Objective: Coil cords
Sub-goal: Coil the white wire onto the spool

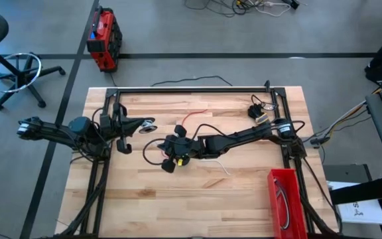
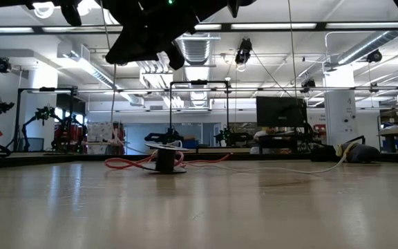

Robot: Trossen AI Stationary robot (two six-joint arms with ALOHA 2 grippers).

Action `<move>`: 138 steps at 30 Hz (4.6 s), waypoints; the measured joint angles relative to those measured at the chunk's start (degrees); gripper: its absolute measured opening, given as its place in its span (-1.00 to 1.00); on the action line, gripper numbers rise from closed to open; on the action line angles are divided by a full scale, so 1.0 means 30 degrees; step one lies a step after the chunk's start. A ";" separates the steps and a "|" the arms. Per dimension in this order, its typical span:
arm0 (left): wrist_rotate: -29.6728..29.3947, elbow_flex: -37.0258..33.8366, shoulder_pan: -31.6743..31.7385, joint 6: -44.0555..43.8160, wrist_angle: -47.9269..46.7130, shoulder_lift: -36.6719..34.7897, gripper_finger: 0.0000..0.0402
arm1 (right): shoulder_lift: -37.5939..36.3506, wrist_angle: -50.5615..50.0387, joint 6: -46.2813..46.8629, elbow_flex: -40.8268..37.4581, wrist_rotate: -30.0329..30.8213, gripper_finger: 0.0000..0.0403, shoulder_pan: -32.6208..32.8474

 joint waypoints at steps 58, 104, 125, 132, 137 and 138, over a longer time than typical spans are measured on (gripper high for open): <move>0.2477 0.0146 0.0007 0.1348 -0.5614 0.1152 -1.00 | -0.5571 -0.8268 0.7341 -0.0758 -0.6378 -1.00 -0.1928; -0.5156 0.0939 0.0758 -0.5447 0.3501 1.0107 -1.00 | -0.3833 -0.1721 0.4968 -0.0728 -0.3692 -0.87 -0.1203; 0.2135 0.0306 0.0743 -0.5953 0.7304 0.6528 -1.00 | -0.2682 -0.0418 -0.2566 -0.0816 0.3033 -0.23 0.1770; 0.3031 0.0248 0.0627 -0.6521 0.7379 0.5990 -1.00 | -0.1538 0.1543 -0.3597 -0.0777 0.5357 -0.28 0.1569; 0.3404 0.0248 0.0627 -0.6581 0.7360 0.5820 -1.00 | -0.0978 0.1741 -0.3124 -0.0750 0.5651 -0.27 0.1414; 0.3421 0.0248 0.0627 -0.6605 0.7402 0.5797 -1.00 | -0.0838 0.1749 -0.2733 -0.0750 0.5872 -0.28 0.1340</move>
